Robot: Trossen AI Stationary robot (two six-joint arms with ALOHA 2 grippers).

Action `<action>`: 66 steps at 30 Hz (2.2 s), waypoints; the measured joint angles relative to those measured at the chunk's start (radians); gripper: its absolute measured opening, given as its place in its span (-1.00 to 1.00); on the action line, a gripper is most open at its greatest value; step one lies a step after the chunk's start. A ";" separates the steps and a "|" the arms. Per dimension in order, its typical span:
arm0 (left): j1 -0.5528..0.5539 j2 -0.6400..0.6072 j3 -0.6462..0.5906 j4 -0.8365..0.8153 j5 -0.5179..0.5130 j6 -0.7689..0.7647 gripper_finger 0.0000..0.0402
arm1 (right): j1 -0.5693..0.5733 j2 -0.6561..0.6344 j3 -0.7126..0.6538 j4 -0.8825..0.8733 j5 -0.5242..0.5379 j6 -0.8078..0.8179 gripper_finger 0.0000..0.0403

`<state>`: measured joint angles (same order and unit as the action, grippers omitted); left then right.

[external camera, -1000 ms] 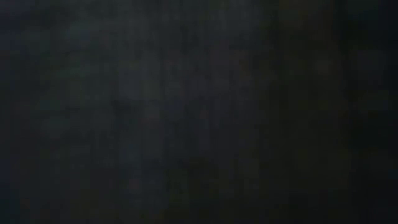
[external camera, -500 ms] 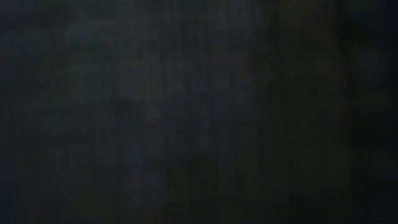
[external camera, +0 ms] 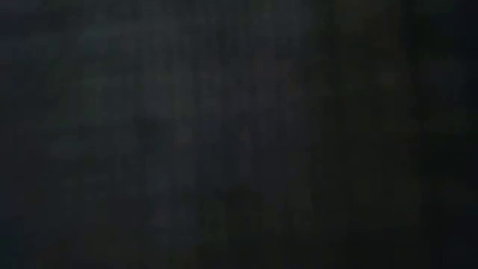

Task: Sort clothes
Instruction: Put the blue checkered polo into the right blue laundry organizer

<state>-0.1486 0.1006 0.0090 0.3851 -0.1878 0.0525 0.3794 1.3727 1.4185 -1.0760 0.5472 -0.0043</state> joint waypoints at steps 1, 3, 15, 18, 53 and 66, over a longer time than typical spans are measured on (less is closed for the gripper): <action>0.000 0.000 0.000 0.000 0.000 0.000 -0.98 | 0.000 0.000 -0.019 0.016 0.041 -0.006 0.21; 0.000 0.000 0.000 0.000 0.000 0.000 -0.98 | 0.000 0.000 -0.045 0.038 0.121 -0.034 0.21; 0.000 0.000 0.000 0.000 0.000 0.000 -0.98 | -0.015 0.000 -0.214 0.127 0.246 -0.101 0.21; 0.000 0.000 0.000 0.000 0.000 0.007 -0.98 | -0.040 0.000 -0.259 0.209 0.298 -0.135 0.21; 0.000 0.000 0.000 -0.001 -0.010 0.003 -0.98 | -0.171 0.000 -0.093 0.281 0.676 -0.240 -0.85; 0.000 0.000 0.000 -0.001 -0.009 0.002 -0.98 | -0.390 -0.003 0.206 -0.050 0.783 -0.209 -0.91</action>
<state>-0.1486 0.1009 0.0090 0.3843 -0.1970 0.0548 -0.0109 1.3693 1.6242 -1.1256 1.3303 -0.2132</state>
